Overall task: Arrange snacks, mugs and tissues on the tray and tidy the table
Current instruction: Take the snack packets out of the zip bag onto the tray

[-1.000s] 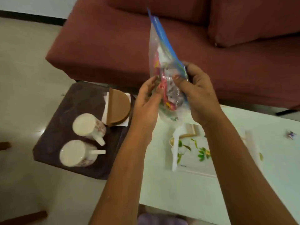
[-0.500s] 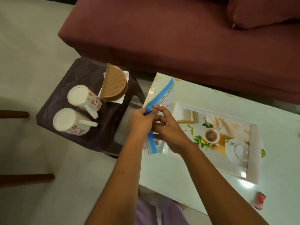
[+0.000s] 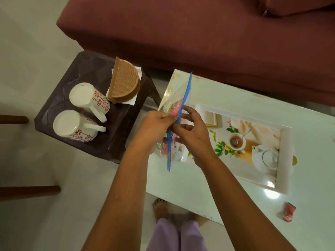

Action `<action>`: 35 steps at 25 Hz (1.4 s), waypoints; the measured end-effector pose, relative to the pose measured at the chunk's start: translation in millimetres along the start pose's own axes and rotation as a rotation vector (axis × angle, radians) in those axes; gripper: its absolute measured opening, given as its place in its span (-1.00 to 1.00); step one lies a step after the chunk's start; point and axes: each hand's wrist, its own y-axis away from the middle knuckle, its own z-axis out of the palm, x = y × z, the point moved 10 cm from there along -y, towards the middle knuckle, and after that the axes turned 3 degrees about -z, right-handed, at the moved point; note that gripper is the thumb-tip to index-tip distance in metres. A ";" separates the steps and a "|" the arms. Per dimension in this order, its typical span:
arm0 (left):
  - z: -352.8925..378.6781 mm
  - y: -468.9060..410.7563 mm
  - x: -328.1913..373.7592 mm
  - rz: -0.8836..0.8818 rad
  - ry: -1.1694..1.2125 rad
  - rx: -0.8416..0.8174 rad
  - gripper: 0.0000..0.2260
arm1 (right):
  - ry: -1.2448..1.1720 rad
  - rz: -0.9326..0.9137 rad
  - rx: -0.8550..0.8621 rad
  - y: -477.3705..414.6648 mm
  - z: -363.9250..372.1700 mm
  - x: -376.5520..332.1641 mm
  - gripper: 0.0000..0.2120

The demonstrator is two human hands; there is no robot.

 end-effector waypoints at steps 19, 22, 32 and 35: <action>21.5 -2.3 -9.5 0.094 0.148 -0.150 -0.80 | 0.122 -0.084 0.292 2.0 -29.7 -15.9 -0.82; 13.5 -2.7 -8.4 0.190 0.056 -0.034 -0.83 | 0.122 -0.097 0.317 4.3 -28.5 -15.3 -0.83; -4.9 -36.0 79.2 0.439 -0.390 0.263 -0.75 | 0.202 -0.118 0.250 2.3 -15.7 -27.4 -0.94; 10.7 -37.0 63.5 0.396 -0.242 0.107 -0.77 | 0.267 -0.180 0.318 -17.4 -18.3 -49.3 -0.84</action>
